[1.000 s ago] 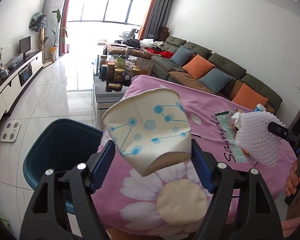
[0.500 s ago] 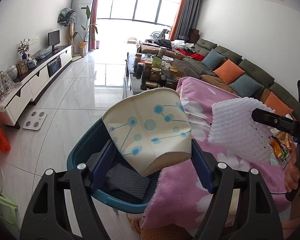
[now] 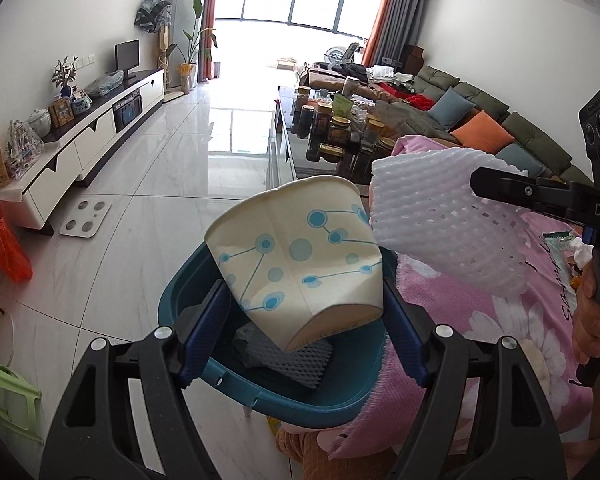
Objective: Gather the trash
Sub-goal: 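Carry the cup and foam net over the teal bin and open both tools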
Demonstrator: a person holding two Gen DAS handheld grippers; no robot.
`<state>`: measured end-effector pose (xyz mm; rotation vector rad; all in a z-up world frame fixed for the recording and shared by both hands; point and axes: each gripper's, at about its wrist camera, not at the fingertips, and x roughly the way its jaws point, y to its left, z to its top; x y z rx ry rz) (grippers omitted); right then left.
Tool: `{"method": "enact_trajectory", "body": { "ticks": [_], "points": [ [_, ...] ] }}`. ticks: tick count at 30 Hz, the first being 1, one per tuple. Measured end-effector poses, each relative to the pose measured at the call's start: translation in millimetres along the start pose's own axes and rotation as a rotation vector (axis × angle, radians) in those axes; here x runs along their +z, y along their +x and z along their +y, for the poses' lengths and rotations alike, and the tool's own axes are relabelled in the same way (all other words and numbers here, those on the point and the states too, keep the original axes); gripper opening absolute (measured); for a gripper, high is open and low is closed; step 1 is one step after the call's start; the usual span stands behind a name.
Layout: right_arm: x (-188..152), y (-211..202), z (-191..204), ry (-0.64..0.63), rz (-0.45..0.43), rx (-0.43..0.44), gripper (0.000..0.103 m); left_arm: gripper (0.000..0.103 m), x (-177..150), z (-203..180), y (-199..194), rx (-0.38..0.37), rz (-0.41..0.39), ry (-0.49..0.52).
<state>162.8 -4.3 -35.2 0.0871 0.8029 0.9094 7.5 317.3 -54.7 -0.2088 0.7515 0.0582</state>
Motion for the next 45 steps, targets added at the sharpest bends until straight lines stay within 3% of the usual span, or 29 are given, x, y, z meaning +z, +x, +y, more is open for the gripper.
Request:
{"method": "enact_trajectory", "body": {
  "ticks": [24, 35, 45],
  "points": [
    [7, 75, 0, 0.049, 0.116, -0.050, 0.018, 0.075, -6, 17, 61, 0.052, 0.114, -0.036],
    [8, 102, 7, 0.076, 0.178, -0.019, 0.034, 0.075, -2, 22, 81, 0.038, 0.140, -0.088],
    [8, 84, 0, 0.100, 0.146, -0.025, 0.040, 0.075, 6, 12, 66, 0.031, 0.081, -0.092]
  ]
}}
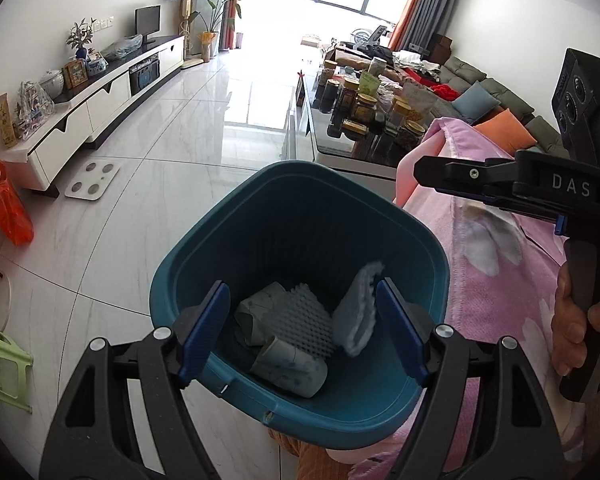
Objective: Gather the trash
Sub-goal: 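Carry the cup and foam net over the teal bin and open both tools, then move both open tools back over the trash on the table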
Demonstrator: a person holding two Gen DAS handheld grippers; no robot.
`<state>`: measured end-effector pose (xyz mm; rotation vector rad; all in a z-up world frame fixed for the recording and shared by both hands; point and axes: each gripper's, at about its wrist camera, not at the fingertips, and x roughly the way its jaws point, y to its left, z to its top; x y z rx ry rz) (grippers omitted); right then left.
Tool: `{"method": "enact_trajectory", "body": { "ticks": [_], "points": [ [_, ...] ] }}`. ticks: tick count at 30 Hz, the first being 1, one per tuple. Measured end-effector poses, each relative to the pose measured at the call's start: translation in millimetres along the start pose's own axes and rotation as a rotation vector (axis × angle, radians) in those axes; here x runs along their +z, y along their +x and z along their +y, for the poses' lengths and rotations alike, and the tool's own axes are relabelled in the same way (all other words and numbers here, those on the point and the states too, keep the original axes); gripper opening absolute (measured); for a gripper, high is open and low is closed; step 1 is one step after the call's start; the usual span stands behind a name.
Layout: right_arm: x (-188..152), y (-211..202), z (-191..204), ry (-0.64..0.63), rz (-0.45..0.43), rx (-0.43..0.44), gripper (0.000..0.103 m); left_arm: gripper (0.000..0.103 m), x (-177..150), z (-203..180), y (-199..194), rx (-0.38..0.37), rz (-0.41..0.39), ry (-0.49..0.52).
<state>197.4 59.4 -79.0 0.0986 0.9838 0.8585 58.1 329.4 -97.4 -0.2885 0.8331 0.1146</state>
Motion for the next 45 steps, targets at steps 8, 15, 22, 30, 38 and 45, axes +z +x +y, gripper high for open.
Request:
{"method": "enact_trajectory", "body": {
  "ticks": [8, 15, 22, 30, 38, 45],
  "points": [
    [-10, -26, -1, -0.008, -0.035, 0.030, 0.041, 0.076, 1, -15, -28, -0.023, -0.060, 0.012],
    [-34, -80, 1, -0.054, -0.121, 0.026, 0.049, 0.079, -4, -48, -56, -0.102, -0.115, 0.067],
    [-68, -153, -18, -0.050, -0.255, -0.042, 0.053, 0.080, -13, -110, -69, -0.235, -0.122, 0.152],
    [-116, -228, -67, 0.044, -0.367, -0.216, 0.053, 0.080, -38, -195, -63, -0.401, -0.057, 0.267],
    [-166, -297, -130, 0.200, -0.464, -0.401, 0.053, 0.080, -65, -290, -56, -0.501, -0.012, 0.436],
    [-201, -338, -173, 0.315, -0.530, -0.519, 0.053, 0.079, -91, -363, -43, -0.558, 0.042, 0.569]
  ]
}}
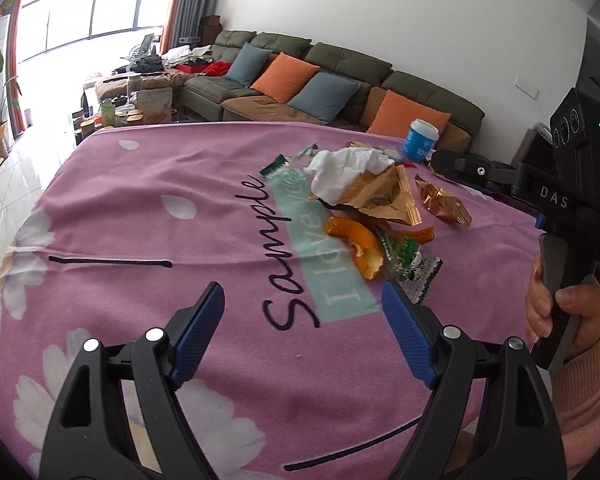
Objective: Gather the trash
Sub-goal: 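Move both open tools back over the trash on the table, then grasp the green snack wrapper with the left tool while the right tool grasps the gold foil bag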
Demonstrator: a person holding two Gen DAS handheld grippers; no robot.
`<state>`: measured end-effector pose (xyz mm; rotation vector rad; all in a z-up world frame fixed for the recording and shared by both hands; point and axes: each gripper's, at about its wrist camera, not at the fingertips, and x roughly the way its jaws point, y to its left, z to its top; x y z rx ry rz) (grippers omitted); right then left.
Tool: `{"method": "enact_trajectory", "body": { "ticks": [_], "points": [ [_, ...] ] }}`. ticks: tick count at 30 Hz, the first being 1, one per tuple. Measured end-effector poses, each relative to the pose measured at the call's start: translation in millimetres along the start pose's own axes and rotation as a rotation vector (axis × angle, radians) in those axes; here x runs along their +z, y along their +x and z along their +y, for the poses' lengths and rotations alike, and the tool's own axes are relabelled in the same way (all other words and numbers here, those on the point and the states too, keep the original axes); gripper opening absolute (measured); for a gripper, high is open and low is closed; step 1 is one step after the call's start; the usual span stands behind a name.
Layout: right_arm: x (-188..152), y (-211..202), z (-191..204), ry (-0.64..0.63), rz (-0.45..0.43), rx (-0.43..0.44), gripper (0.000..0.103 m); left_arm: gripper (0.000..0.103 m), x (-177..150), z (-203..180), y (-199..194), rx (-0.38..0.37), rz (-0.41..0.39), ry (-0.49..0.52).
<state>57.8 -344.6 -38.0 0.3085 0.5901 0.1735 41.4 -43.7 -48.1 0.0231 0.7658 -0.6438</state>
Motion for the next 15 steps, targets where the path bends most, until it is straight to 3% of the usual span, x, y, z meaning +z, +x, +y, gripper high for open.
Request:
{"method": "enact_trajectory", "body": {
  "ticks": [7, 15],
  "points": [
    [-7, -19, -52, 0.052, -0.027, -0.120, 0.053, 0.071, 16, -26, 44, -0.039, 0.061, 0.043],
    [-18, -28, -81, 0.096, -0.021, -0.165, 0.053, 0.061, 21, -58, 70, -0.120, 0.110, 0.086]
  ]
}}
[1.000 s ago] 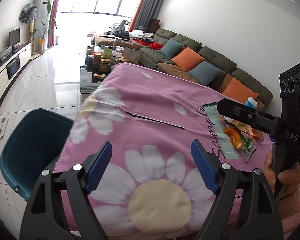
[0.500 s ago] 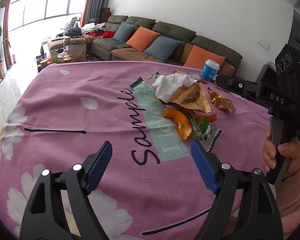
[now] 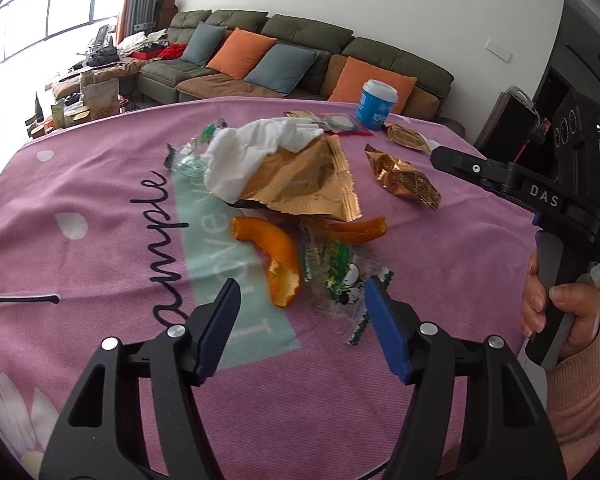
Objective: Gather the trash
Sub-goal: 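Grasp the green snack wrapper with the left tool while the right tool grasps the gold foil bag, then lift the green wrapper and gold foil bag and carry both over the teal bin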
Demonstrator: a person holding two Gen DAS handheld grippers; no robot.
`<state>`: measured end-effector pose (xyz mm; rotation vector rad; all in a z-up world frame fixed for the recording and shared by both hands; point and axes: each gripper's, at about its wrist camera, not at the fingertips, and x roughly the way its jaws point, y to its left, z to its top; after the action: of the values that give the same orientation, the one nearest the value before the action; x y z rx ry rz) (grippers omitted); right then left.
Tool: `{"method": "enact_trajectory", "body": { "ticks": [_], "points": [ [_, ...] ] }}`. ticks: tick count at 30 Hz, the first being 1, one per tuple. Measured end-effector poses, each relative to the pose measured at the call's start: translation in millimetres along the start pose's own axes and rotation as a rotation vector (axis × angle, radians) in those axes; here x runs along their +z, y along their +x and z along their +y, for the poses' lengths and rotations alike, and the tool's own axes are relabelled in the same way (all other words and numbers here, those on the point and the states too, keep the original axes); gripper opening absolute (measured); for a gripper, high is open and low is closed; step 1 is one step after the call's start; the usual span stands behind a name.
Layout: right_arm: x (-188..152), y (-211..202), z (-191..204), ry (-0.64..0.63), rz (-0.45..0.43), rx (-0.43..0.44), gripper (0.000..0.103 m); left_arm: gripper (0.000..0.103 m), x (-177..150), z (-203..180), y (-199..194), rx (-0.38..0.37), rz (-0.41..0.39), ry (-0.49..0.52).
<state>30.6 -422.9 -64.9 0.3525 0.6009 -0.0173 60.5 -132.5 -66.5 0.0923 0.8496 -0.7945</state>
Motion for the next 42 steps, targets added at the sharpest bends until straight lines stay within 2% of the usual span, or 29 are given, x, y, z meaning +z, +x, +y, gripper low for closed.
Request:
{"method": "enact_trajectory", "body": {
  "ticks": [4, 12, 15, 17, 18, 20, 23, 26, 30, 42],
  "points": [
    [0, 0, -9, 0.010, -0.003, -0.031, 0.054, 0.059, -6, -15, 10, -0.046, 0.026, 0.017],
    [3, 28, -11, -0.025, 0.079, -0.078, 0.061, 0.059, -2, -22, 33, -0.044, 0.060, 0.005],
    [4, 39, -12, -0.030, 0.116, -0.082, 0.061, 0.051, 0, -18, 32, -0.037, 0.060, -0.006],
    [4, 40, -12, -0.032, 0.124, -0.093, 0.060, 0.041, 1, -15, 33, -0.031, 0.063, -0.014],
    [3, 41, -12, -0.032, 0.133, -0.097, 0.059, 0.040, 0, -13, 32, -0.031, 0.063, -0.019],
    [2, 44, -13, -0.028, 0.153, -0.090, 0.044, 0.031, 0, -10, 31, -0.037, 0.067, -0.030],
    [2, 44, -14, -0.026, 0.154, -0.080, 0.034, 0.023, 0, -8, 31, -0.051, 0.067, -0.038],
    [1, 41, -13, -0.025, 0.142, -0.074, 0.025, 0.021, -2, -10, 29, -0.041, 0.062, -0.026],
    [1, 34, -13, -0.014, 0.119, -0.059, 0.021, 0.019, -4, -11, 25, -0.032, 0.052, -0.018],
    [1, 8, 6, -0.023, 0.054, 0.015, 0.021, 0.017, -13, -10, -6, -0.019, -0.003, -0.001]
  ]
}}
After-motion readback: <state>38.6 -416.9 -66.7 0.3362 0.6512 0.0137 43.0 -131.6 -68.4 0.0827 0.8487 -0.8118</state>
